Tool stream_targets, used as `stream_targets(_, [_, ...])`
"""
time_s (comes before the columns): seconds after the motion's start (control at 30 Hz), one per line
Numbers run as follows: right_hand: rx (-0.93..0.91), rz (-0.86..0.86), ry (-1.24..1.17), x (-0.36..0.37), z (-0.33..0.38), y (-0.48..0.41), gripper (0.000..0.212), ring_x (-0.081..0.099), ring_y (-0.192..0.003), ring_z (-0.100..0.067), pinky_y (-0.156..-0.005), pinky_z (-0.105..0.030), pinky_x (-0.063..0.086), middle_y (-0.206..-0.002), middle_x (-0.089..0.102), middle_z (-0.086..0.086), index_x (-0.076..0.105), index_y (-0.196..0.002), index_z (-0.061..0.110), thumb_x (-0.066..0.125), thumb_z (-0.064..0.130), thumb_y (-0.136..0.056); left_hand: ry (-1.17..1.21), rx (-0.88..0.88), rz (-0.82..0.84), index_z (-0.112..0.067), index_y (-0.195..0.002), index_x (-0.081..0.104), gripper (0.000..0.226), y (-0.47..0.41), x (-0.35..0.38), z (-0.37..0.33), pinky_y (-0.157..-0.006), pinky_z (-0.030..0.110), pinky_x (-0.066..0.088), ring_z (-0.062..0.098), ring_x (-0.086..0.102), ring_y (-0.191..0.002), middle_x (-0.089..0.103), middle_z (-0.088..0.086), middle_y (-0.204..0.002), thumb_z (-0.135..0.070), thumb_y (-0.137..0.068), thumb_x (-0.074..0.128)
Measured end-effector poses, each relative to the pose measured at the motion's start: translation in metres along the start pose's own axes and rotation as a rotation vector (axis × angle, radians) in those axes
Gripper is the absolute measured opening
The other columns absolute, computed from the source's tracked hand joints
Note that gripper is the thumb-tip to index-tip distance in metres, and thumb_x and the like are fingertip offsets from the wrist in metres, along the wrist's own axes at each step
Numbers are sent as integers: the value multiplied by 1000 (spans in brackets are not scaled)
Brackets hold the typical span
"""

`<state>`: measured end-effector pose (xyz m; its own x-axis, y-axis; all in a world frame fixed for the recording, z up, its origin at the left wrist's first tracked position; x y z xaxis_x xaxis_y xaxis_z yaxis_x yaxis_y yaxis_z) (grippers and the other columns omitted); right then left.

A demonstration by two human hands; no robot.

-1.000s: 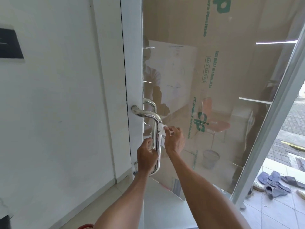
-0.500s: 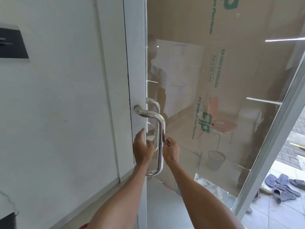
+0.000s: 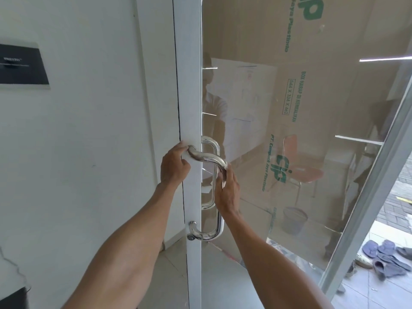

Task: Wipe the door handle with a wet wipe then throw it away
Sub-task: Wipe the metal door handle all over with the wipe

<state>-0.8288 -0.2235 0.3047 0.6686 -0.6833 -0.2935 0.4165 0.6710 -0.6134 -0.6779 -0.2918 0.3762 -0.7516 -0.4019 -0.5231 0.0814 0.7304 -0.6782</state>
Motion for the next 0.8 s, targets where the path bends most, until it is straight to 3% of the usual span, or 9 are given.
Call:
stream_targets(0.1, [-17, 4, 86, 1, 0, 2, 50, 49, -127, -25, -103, -45, 43, -141, 50, -10, 32, -148, 13, 38, 31, -102, 4, 23, -35, -9, -135, 51, 64, 1, 1, 3, -114, 35, 33, 23, 40, -137, 45, 8, -147, 11, -75, 43])
stream_targets(0.2, [-163, -21, 301, 8, 14, -7, 57, 29, -144, -23, -117, -43, 29, -155, 33, -10, 24, -151, 10, 39, 32, -101, 211, -128, -126, -13, -144, 37, 75, -6, -2, -1, -117, 35, 26, 23, 28, -143, 32, 10, -154, 12, -74, 39])
stream_targets(0.3, [-331, 66, 495, 15, 33, -20, 63, 21, -147, -26, -120, -44, 17, -157, 27, -14, 25, -150, 7, 45, 33, -96, 445, -273, -44, -17, -144, 35, 73, -20, -5, -4, -110, 34, 36, 24, 42, -135, 43, 11, -147, 11, -76, 35])
stream_targets(0.43, [-585, 198, 682, 26, 48, -31, 63, 28, -144, -29, -119, -50, 19, -154, 32, -16, 34, -146, 4, 52, 29, -92, 542, -386, 18, -19, -139, 39, 58, -36, -9, -2, -107, 41, 42, 28, 53, -124, 54, 16, -136, 2, -85, 41])
stream_targets(0.53, [-605, 164, 695, 17, 39, -23, 63, 25, -146, -24, -120, -48, 17, -156, 30, -12, 32, -148, 7, 51, 22, -90, 546, -413, 65, -20, -139, 38, 58, -44, -9, 2, -104, 40, 44, 28, 54, -122, 56, 13, -135, -1, -85, 46])
stream_targets(0.7, [-615, 114, 635, -7, 14, -10, 65, 24, -146, -24, -121, -42, 8, -158, 25, -11, 33, -148, 6, 55, 19, -88, 559, -422, 108, -21, -132, 46, 56, -49, -2, 3, -69, 17, 42, 24, 61, -101, 65, 6, -121, -7, -79, 56])
stream_targets(0.8, [-661, 117, 654, -4, 19, -15, 63, 28, -145, -24, -121, -44, 14, -155, 32, -13, 38, -145, 3, 56, 20, -87, 565, -450, 93, -20, -127, 49, 47, -53, -2, 4, -72, 24, 48, 24, 59, -93, 65, 10, -118, -14, -81, 54])
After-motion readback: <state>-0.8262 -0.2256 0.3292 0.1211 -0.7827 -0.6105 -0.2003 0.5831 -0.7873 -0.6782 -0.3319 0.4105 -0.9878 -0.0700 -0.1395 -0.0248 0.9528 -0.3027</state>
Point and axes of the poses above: each hand's wrist, its own y-axis away from the middle knuckle, its own x-axis out of the palm, z = x × y, the point moved 1 cm from there along -y, towards the middle knuckle
